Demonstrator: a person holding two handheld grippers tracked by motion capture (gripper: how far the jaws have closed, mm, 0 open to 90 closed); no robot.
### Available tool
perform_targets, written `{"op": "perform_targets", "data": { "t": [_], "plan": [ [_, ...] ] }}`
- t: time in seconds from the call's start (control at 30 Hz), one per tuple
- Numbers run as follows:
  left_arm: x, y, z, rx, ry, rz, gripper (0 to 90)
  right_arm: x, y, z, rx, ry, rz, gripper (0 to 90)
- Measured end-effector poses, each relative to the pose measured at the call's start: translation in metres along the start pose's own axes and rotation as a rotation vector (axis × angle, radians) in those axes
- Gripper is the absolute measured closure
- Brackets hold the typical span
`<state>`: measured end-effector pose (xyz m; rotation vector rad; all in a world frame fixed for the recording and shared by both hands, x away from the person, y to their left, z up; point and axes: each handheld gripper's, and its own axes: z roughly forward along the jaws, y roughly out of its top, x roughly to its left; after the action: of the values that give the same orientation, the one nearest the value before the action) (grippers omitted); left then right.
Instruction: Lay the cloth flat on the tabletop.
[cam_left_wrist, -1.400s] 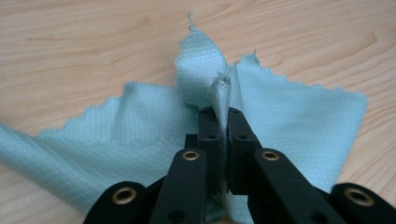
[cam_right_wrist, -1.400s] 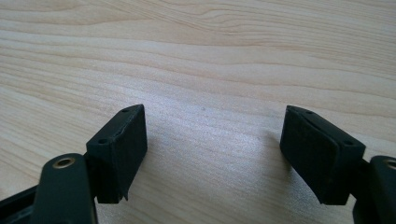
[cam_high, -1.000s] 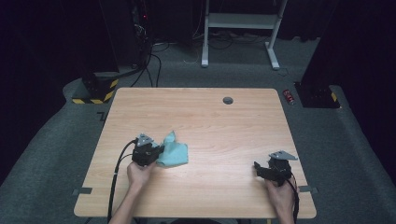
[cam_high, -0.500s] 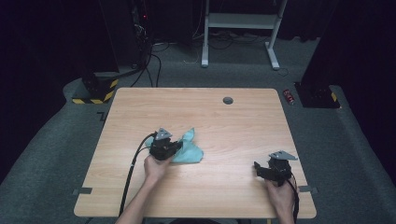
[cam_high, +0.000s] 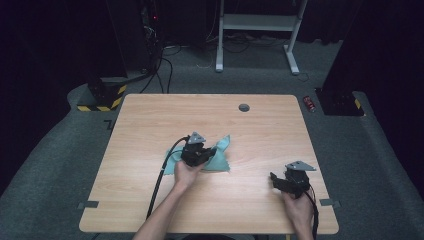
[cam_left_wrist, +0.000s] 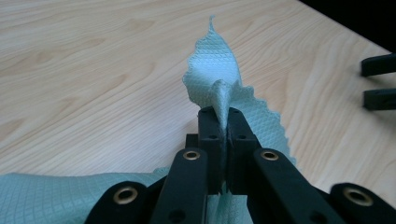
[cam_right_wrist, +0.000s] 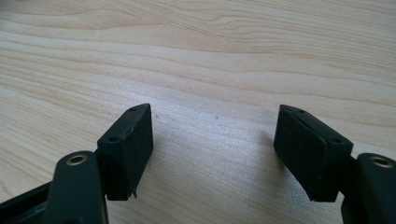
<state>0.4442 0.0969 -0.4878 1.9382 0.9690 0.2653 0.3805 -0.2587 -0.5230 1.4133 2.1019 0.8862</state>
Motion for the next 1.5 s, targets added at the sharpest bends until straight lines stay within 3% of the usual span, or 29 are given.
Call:
{"op": "perform_targets", "data": {
  "t": [0.03,0.17,0.43,0.67,0.77,0.9,0.93,0.97,1.1,1.17,1.2,1.23,1.27,1.3,1.33,1.43,1.47,1.5],
  "plan": [
    [-0.003,0.003,0.002,-0.006,-0.02,-0.01,87.2,0.0,0.0,0.0,0.0,0.0,0.0,28.2],
    [-0.016,0.015,0.014,0.009,-0.053,0.03,87.2,0.0,0.0,0.0,0.001,0.002,0.0,28.1],
    [-0.038,0.023,0.033,0.031,-0.11,0.075,87.0,0.001,0.0,0.0,0.0,0.009,-0.007,28.1],
    [-0.038,0.019,0.038,0.05,-0.097,0.079,83.4,0.001,0.0,0.0,0.001,0.014,-0.01,28.1],
    [-0.037,0.019,0.034,0.042,-0.082,0.076,68.8,0.001,0.001,0.0,0.0,0.018,-0.017,28.1],
    [-0.037,0.023,0.024,0.033,-0.043,0.073,60.6,0.002,0.001,0.001,-0.001,0.022,-0.02,28.6],
    [-0.038,0.022,0.016,0.026,-0.034,0.072,57.5,0.003,0.0,-0.001,-0.009,0.042,-0.037,38.3],
    [-0.038,0.022,0.016,0.026,-0.034,0.072,56.9,0.004,-0.001,-0.002,-0.014,0.054,-0.05,42.4],
    [-0.035,0.014,-0.001,0.011,-0.013,0.066,54.0,0.006,-0.001,-0.002,-0.019,0.066,-0.061,48.6],
    [-0.034,0.004,-0.011,0.023,0.008,0.074,53.1,0.009,0.0,-0.002,-0.024,0.076,-0.068,57.0],
    [-0.035,0.0,-0.015,0.027,0.023,0.079,52.8,0.009,0.0,-0.002,-0.022,0.088,-0.074,58.3],
    [-0.037,-0.006,-0.02,0.038,0.064,0.11,52.6,0.01,0.001,-0.003,-0.015,0.119,-0.072,58.5],
    [-0.037,-0.006,-0.02,0.038,0.064,0.11,52.4,0.01,0.001,-0.003,-0.015,0.119,-0.072,58.5],
    [-0.039,-0.011,-0.023,0.049,0.09,0.139,52.3,0.015,0.003,-0.008,-0.043,0.21,-0.057,57.7],
    [-0.04,-0.016,-0.027,0.05,0.097,0.147,52.3,0.015,0.003,-0.008,-0.043,0.21,-0.057,57.7],
    [-0.037,-0.03,-0.034,0.052,0.082,0.115,51.1,0.029,0.008,-0.013,-0.067,0.259,-0.116,54.8],
    [-0.033,-0.039,-0.038,0.068,0.088,0.087,51.2,0.038,0.011,-0.014,-0.073,0.298,-0.136,58.0],
    [-0.032,-0.041,-0.039,0.071,0.095,0.086,51.3,0.044,0.013,-0.013,-0.072,0.347,-0.149,60.2]
  ]
}}
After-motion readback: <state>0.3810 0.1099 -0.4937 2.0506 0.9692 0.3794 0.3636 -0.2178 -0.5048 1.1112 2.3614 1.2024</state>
